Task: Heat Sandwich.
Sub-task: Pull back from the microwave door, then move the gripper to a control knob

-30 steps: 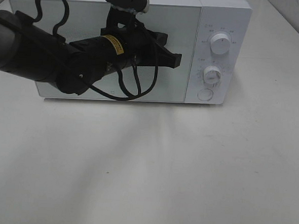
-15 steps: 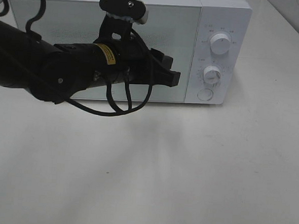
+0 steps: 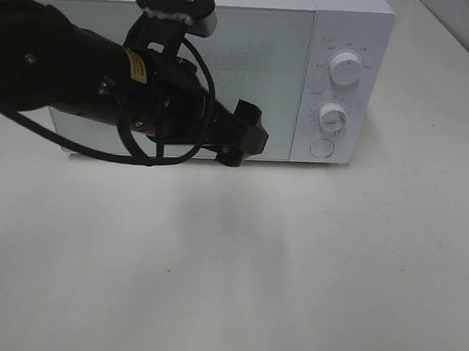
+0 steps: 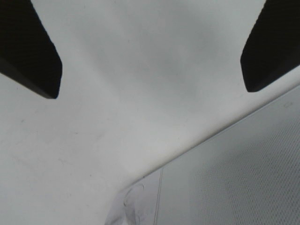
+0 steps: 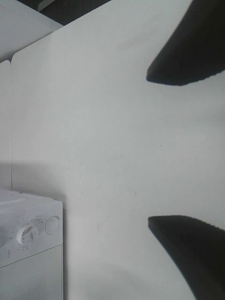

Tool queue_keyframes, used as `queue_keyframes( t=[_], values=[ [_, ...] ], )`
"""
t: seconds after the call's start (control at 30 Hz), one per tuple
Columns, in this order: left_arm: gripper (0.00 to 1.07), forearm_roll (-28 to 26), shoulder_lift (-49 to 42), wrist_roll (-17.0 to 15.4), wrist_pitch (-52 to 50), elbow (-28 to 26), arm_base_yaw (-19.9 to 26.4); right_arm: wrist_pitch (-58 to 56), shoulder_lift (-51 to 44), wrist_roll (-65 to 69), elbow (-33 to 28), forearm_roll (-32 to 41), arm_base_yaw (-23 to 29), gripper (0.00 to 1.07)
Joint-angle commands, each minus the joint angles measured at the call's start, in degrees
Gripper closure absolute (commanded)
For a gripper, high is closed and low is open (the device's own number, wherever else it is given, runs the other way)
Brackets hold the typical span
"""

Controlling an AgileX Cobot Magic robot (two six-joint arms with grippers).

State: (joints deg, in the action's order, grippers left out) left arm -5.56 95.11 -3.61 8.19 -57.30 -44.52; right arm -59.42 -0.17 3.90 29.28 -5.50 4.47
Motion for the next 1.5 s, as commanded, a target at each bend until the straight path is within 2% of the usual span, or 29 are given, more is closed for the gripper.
queue_keyframes(
  t=[0.03, 0.17, 0.47, 0.53, 0.6, 0.7, 0.73, 0.8, 0.83, 0.87, 0.93, 0.97, 1.03, 1.1, 1.13, 1.2, 1.3, 1.5],
  values=[
    [0.07, 0.0, -2.5, -0.3, 7.3, 0.1, -0.5, 0.6, -1.7, -0.6, -0.2, -0.1, -0.5, 0.34],
    [0.07, -0.6, -5.0, -0.4, 17.8, 0.1, -0.1, 0.6, -1.7, -0.6, -0.2, -0.1, -0.5, 0.34],
    [0.07, 0.4, -6.5, -0.5, 30.8, 0.1, 1.1, 0.6, -1.7, -0.6, -0.2, -0.1, -0.5, 0.34],
    [0.07, 0.1, -7.0, -0.3, 33.9, 0.1, 4.2, 0.6, -1.7, -0.6, -0.2, -0.1, -0.5, 0.34],
    [0.07, -0.1, -7.3, -0.2, 34.6, 0.1, 5.4, 0.6, -1.7, -0.6, -0.2, -0.1, -0.5, 0.34],
    [0.07, 0.2, -9.6, 1.4, 37.6, 0.1, 10.3, 0.6, -1.7, -0.6, -0.2, -0.1, -0.5, 0.34],
    [0.07, 0.2, -9.6, 1.4, 37.6, 0.1, 10.3, 0.6, -1.7, -0.6, -0.2, -0.1, -0.5, 0.34],
    [0.07, 0.3, -10.8, 2.5, 39.0, 0.1, 13.1, 0.6, -1.7, -0.6, -0.2, -0.1, -0.5, 0.34],
    [0.07, 0.3, -11.6, 3.0, 40.4, 0.1, 16.3, 0.6, -1.7, -0.6, -0.2, -0.1, -0.5, 0.34],
    [0.07, 0.3, -11.6, 3.0, 40.4, 0.1, 16.3, 0.6, -1.7, -0.6, -0.2, -0.1, -0.5, 0.34],
    [0.07, 0.1, -12.5, 3.6, 42.1, 0.1, 19.5, 0.6, -1.7, -0.6, -0.2, -0.1, -0.5, 0.34],
    [0.07, 0.1, -13.6, 4.1, 43.2, 0.7, 22.5, 0.6, -1.7, -0.6, -0.2, -0.1, -0.5, 0.34],
    [0.07, 0.1, -14.1, 4.2, 43.4, 1.2, 23.8, 0.6, -1.7, -0.6, -0.2, -0.1, -0.5, 0.34],
    [0.07, 0.0, -15.5, 4.9, 43.4, 3.0, 27.3, 0.6, -1.7, -0.6, -0.2, -0.1, -0.5, 0.34],
    [0.07, -0.1, -17.1, 5.2, 43.5, 5.0, 30.5, 0.6, -1.7, -0.6, -0.2, -0.1, -0.5, 0.34],
    [0.07, -0.1, -17.8, 5.3, 43.5, 6.1, 31.8, 0.6, -1.7, -0.6, -0.2, -0.1, -0.5, 0.34],
    [0.07, -0.2, -21.1, 5.3, 44.2, 9.7, 36.6, 0.6, -1.7, -0.6, -0.2, -0.1, -0.5, 0.34],
    [0.07, -0.1, -27.0, 5.1, 46.3, 13.7, 39.8, 0.6, -1.7, -0.6, -0.2, -0.1, -0.5, 0.34]
  ],
)
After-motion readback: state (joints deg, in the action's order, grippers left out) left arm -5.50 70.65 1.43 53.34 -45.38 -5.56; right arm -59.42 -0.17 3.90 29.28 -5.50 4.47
